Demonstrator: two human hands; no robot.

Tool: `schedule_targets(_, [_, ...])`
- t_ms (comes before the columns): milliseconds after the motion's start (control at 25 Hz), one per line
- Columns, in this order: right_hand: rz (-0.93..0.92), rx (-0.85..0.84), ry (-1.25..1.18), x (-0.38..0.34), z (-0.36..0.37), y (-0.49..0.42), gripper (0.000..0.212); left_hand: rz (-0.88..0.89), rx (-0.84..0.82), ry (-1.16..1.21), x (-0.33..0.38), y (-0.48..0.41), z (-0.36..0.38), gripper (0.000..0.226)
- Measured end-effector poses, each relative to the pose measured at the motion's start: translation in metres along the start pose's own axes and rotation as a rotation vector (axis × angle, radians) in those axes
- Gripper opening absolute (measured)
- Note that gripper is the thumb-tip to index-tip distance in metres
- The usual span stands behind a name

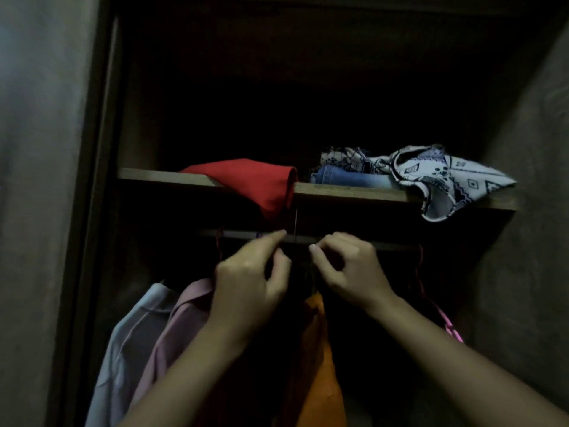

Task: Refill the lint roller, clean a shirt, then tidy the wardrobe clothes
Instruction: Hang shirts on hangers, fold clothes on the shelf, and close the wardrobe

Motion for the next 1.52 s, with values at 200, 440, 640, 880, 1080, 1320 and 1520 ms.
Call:
schedule_targets(200, [-0.161, 0.135, 0.103, -0.071, -0.029, -0.062, 0.040, 0.090, 0.030, -0.286, -0.054, -0.042, -0.045, 0.059])
schedule_targets(440, [0.268, -0.473, 0.319, -0.051, 0.060, -0.137, 0.092, -0.003, -0.295, -0.421, -0.130, -0.044, -0.031, 0.087])
schedule_targets(640, [0.264, -0.713, 0.292, -0.052, 0.089, -0.138, 0.066, -0.008, -0.335, -0.406, -0.130, -0.041, -0.031, 0.079])
schedule_targets(880, [0.033, -0.356, 0.251, -0.087, 0.033, -0.143, 0.028, -0.047, -0.282, -0.345, -0.112, -0.050, -0.042, 0.092])
schedule_targets(1080, [0.008, -0.190, 0.069, -0.096, -0.052, -0.132, 0.021, 0.010, -0.216, -0.388, -0.061, -0.098, -0.057, 0.109])
schedule_targets(1320, [0.004, 0.066, 0.017, -0.120, -0.183, -0.125, 0.023, 0.014, -0.206, -0.263, 0.013, -0.133, -0.061, 0.093])
schedule_targets(1520, [0.029, 0.177, 0.087, -0.130, -0.278, -0.115, 0.030, 0.131, -0.045, -0.225, 0.085, -0.140, -0.100, 0.055])
Point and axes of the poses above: each hand's wrist, its own y-axis away from the middle knuckle, its own z-axis out of the palm, x = y × z, the point moved 9 cm from there along -y, towards the middle knuckle, and after that the axes turned 8 degrees about z, right-handed, at the moved point
